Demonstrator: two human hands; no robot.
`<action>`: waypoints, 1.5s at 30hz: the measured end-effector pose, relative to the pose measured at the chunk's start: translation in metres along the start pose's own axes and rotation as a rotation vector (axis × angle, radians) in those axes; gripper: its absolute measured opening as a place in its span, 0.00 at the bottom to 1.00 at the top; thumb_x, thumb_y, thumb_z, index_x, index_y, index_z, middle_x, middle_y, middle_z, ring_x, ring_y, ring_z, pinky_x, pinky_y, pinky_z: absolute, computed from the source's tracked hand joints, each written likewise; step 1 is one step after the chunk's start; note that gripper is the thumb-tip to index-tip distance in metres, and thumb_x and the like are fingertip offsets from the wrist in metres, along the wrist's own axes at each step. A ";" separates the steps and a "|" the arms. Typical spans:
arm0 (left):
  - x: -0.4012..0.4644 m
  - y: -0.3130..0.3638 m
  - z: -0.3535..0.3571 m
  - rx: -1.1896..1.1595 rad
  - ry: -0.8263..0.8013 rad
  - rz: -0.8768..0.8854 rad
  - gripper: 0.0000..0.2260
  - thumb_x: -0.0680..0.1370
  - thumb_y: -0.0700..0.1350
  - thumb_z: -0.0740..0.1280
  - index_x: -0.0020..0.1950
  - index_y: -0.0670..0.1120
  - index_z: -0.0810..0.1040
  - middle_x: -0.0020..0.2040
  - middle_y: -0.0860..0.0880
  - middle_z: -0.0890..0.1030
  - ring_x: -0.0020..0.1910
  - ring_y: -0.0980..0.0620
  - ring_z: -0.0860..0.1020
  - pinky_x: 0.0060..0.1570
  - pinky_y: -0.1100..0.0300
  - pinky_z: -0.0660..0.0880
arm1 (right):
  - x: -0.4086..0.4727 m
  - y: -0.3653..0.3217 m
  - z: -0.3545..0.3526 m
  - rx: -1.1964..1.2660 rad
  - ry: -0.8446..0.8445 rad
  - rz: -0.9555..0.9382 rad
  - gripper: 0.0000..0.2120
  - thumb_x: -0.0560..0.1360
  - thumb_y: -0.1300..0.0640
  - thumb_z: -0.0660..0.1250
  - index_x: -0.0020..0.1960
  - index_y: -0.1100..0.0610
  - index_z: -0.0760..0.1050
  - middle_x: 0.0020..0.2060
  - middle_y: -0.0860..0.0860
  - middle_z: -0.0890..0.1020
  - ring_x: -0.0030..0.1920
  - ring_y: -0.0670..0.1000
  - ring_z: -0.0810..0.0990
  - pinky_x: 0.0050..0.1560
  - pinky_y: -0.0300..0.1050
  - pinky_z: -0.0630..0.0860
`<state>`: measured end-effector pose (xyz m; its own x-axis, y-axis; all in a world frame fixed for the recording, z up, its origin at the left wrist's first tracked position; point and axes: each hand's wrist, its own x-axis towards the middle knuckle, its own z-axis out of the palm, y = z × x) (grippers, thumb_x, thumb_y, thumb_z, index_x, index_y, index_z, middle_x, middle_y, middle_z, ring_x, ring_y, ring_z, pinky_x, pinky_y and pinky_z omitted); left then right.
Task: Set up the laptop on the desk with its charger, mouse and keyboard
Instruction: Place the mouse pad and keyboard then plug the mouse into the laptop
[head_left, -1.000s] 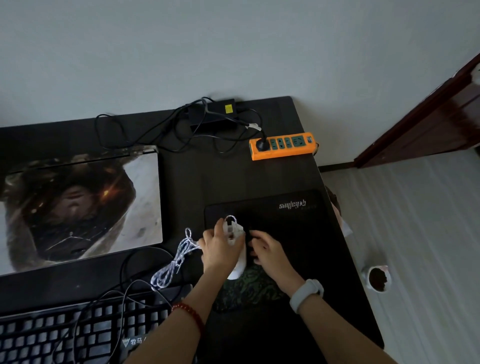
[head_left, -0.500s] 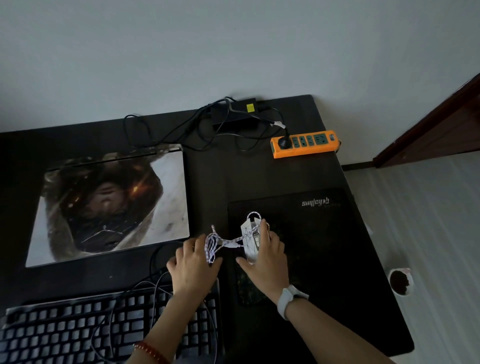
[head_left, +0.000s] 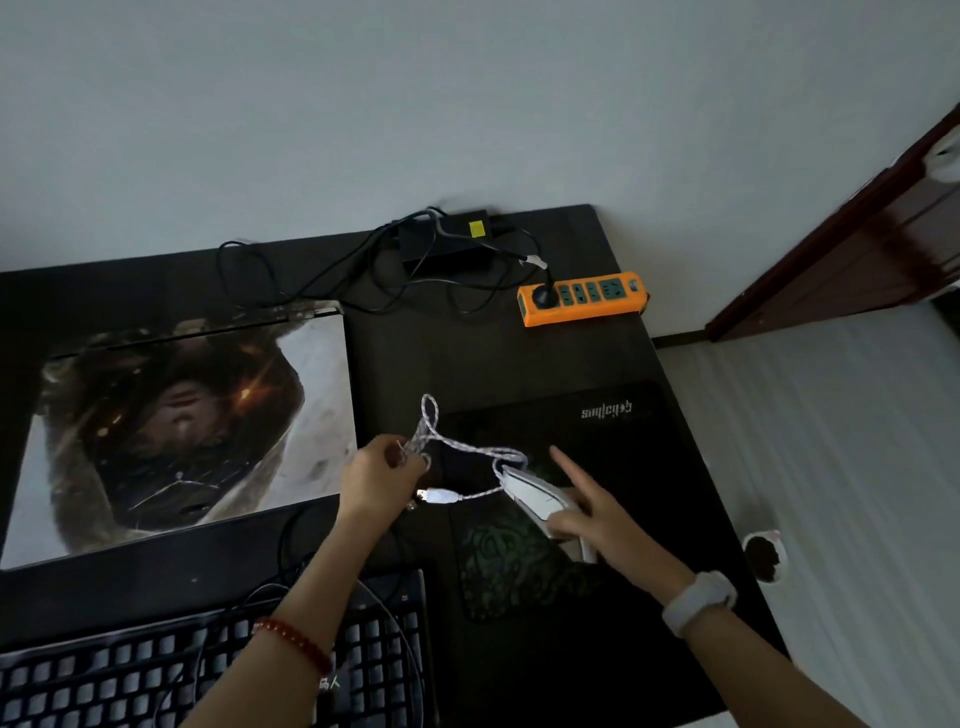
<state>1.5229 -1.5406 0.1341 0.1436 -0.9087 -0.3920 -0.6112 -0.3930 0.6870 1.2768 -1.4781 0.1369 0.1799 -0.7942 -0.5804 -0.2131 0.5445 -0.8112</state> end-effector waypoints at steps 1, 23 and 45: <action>0.006 0.011 -0.001 -0.106 -0.002 -0.019 0.08 0.73 0.44 0.69 0.50 0.42 0.79 0.33 0.47 0.77 0.34 0.46 0.75 0.33 0.58 0.67 | -0.002 -0.005 -0.009 0.016 0.018 -0.021 0.37 0.72 0.63 0.66 0.73 0.43 0.53 0.45 0.44 0.81 0.42 0.40 0.81 0.42 0.30 0.74; 0.013 0.024 0.036 0.097 0.051 0.285 0.25 0.74 0.36 0.66 0.69 0.43 0.66 0.58 0.40 0.76 0.56 0.39 0.75 0.55 0.43 0.72 | 0.012 0.050 -0.001 -0.892 0.588 0.065 0.43 0.69 0.46 0.66 0.75 0.49 0.44 0.67 0.51 0.66 0.66 0.54 0.65 0.61 0.51 0.69; -0.004 -0.027 0.059 0.654 -0.224 0.311 0.21 0.77 0.50 0.61 0.70 0.52 0.64 0.63 0.51 0.71 0.64 0.48 0.68 0.59 0.54 0.64 | 0.067 -0.009 -0.033 -1.274 -0.072 -0.298 0.24 0.75 0.53 0.60 0.70 0.53 0.61 0.66 0.50 0.65 0.64 0.53 0.67 0.56 0.45 0.68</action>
<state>1.4929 -1.5176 0.0808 -0.2298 -0.8860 -0.4028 -0.9449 0.1039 0.3106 1.2596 -1.5450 0.1076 0.4195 -0.8015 -0.4261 -0.9020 -0.3152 -0.2951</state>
